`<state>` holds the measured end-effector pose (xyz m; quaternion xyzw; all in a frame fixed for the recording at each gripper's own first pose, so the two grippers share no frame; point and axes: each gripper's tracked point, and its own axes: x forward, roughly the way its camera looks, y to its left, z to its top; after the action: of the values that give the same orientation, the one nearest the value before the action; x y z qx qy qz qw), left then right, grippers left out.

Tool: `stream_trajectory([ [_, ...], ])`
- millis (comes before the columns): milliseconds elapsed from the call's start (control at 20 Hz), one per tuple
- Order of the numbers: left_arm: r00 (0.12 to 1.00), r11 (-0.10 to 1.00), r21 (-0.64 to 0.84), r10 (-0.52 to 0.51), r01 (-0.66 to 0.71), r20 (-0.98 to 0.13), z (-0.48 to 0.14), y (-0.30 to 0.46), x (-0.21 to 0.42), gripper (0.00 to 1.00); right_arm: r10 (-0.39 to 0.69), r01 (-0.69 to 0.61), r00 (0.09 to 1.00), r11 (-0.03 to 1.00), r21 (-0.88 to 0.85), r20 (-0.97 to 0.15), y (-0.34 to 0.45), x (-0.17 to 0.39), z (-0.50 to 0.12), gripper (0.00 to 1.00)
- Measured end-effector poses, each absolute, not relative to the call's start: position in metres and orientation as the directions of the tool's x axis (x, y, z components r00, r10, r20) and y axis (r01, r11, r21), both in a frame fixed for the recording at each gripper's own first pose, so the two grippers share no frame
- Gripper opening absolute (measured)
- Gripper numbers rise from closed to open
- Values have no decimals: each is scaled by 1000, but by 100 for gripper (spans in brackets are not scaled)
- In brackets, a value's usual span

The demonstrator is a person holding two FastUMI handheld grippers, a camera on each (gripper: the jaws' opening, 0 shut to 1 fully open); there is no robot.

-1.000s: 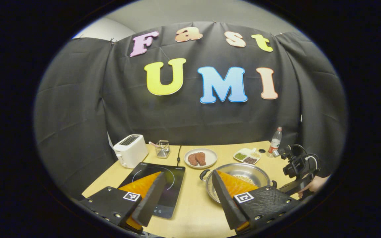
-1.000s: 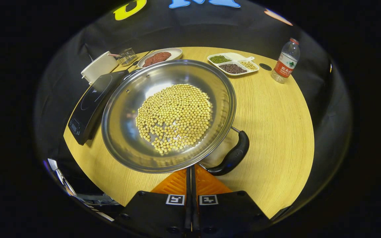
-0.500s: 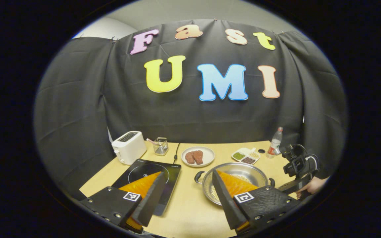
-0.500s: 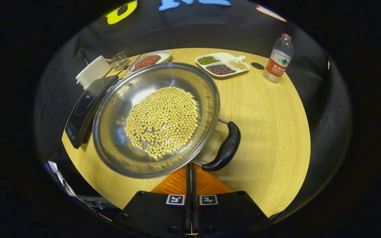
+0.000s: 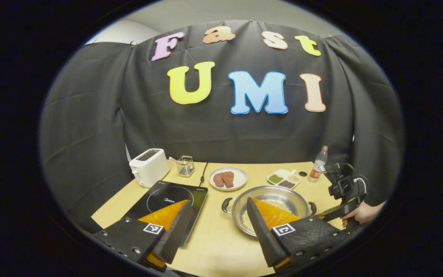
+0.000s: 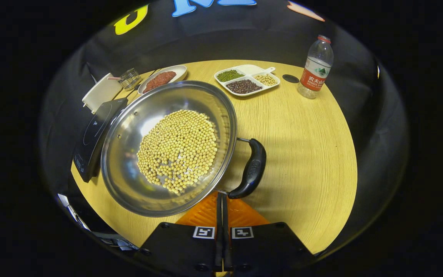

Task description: First push the handle of the pot to place it horizontally, then grasp the pot with both hands and set it on the induction cooktop.

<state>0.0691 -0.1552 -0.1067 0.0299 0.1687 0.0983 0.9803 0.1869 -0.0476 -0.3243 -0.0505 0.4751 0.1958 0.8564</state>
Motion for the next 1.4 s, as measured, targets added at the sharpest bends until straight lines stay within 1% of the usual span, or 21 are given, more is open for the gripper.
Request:
stream_trajectory([
  [150, 919, 974, 94, 224, -204, -323, -107, -153, 66, 87, 286, -375, 479, 921, 102, -830, -49, 194, -323, 2],
  [200, 919, 974, 91, 227, -209, -323, -107, -151, 64, 87, 283, -373, 482, 923, 98, -829, -49, 196, -324, 0],
  [250, 918, 973, 88, 228, -211, -323, -106, -151, 65, 87, 276, -367, 489, 926, 92, -827, -50, 200, -323, 2],
  [400, 920, 975, 77, 221, -207, -323, -108, -144, 58, 87, 254, -333, 516, 939, 82, -818, -52, 208, -320, 2],
  [550, 924, 980, 55, 197, -189, -328, -110, -133, 57, 87, 227, -296, 546, 953, 68, -806, -54, 205, -311, 2],
  [600, 926, 983, 44, 184, -180, -328, -111, -129, 54, 87, 216, -285, 560, 957, 59, -800, -55, 202, -306, 0],
  [650, 929, 985, 35, 171, -169, -329, -112, -123, 53, 87, 205, -271, 580, 961, 50, -789, -57, 200, -300, 2],
  [850, 938, 993, 8, 115, -118, -328, -115, -96, 51, 87, 166, -192, 642, 980, 53, -748, -63, 186, -271, 3],
  [900, 938, 994, 0, 99, -105, -331, -117, -87, 51, 87, 161, -171, 653, 983, 62, -740, -63, 180, -264, 7],
  [950, 939, 996, -8, 81, -89, -333, -119, -80, 52, 87, 153, -153, 664, 986, 67, -732, -63, 175, -257, 17],
  [1000, 940, 997, -13, 65, -73, -334, -122, -73, 53, 87, 145, -138, 678, 988, 69, -721, -63, 171, -251, 41],
  [1050, 940, 998, -17, 46, -54, -339, -123, -67, 56, 87, 138, -130, 691, 989, 66, -710, -62, 167, -244, 53],
  [1100, 939, 999, -19, 33, -42, -342, -124, -61, 58, 87, 134, -126, 701, 990, 63, -701, -62, 163, -238, 71],
  [1150, 939, 999, -26, 14, -25, -344, -124, -57, 63, 87, 130, -124, 710, 990, 59, -692, -60, 159, -232, 79],
  [1200, 937, 999, -40, -11, -4, -350, -126, -55, 69, 87, 126, -119, 720, 991, 57, -682, -59, 157, -226, 97],
  [1250, 934, 998, -55, -37, 18, -355, -126, -54, 75, 87, 123, -114, 730, 992, 57, -672, -57, 156, -219, 95],
  [1300, 930, 997, -70, -64, 42, -362, -128, -54, 84, 87, 123, -111, 739, 992, 61, -662, -55, 155, -213, 99],
  [1350, 923, 994, -84, -92, 65, -374, -130, -55, 91, 87, 126, -109, 745, 992, 67, -655, -53, 155, -207, 99],
  [1400, 912, 991, -100, -124, 91, -392, -137, -59, 99, 87, 132, -108, 747, 991, 77, -652, -51, 156, -202, 94],
])
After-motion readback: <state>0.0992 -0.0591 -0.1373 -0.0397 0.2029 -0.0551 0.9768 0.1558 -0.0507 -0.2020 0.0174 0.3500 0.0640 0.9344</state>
